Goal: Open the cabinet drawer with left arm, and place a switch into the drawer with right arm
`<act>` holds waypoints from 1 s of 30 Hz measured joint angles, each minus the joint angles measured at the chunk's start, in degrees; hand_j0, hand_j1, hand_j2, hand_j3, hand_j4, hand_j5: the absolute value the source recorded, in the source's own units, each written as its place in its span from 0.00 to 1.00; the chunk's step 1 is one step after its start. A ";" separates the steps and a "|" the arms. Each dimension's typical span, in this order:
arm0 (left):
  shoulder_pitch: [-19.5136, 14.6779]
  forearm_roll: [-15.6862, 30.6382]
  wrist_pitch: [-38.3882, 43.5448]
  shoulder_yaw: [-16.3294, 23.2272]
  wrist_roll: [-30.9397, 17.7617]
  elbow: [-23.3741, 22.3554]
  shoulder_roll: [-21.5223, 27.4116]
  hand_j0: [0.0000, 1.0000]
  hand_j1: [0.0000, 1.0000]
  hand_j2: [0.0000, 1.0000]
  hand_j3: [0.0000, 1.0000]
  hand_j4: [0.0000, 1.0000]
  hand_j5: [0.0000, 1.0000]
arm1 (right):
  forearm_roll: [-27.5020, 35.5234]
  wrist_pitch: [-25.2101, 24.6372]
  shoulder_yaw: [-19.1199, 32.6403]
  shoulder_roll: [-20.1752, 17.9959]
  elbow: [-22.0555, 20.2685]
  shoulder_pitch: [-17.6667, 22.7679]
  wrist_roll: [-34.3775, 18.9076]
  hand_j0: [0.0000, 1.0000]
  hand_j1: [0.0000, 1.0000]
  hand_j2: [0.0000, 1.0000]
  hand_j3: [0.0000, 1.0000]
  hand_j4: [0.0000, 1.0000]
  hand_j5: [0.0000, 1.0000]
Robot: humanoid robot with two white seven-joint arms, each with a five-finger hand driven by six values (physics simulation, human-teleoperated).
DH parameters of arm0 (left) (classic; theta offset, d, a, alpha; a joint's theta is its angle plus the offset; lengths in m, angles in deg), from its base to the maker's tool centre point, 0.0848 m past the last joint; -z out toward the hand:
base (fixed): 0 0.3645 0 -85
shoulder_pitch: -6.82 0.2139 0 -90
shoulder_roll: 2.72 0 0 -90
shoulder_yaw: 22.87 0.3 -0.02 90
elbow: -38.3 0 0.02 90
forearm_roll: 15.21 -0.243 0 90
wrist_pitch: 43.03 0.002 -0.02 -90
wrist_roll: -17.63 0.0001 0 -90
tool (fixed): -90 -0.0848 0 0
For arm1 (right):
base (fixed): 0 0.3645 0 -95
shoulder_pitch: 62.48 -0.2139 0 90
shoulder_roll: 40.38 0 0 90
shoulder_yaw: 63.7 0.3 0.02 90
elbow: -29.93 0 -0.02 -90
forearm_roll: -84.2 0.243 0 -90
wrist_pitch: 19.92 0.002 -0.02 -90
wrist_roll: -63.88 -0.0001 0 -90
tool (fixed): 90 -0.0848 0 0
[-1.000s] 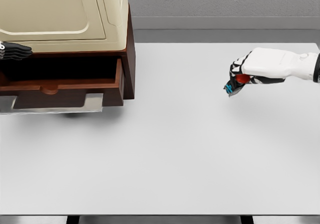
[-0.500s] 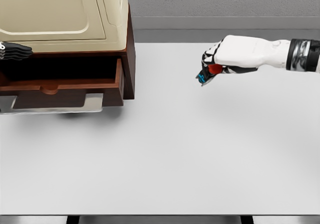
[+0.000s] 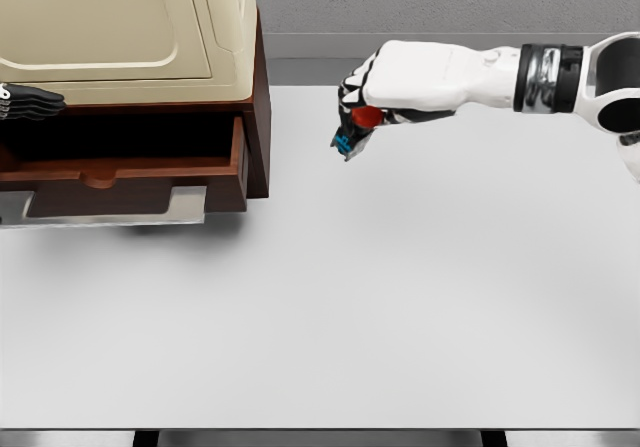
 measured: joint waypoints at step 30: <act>0.09 -1.02 -0.02 0.17 0.00 -0.02 0.05 1.00 1.00 1.00 1.00 1.00 1.00 | 0.37 -0.09 -8.46 17.59 3.65 -15.47 -0.06 0.35 0.35 0.35 0.35 0.35 0.35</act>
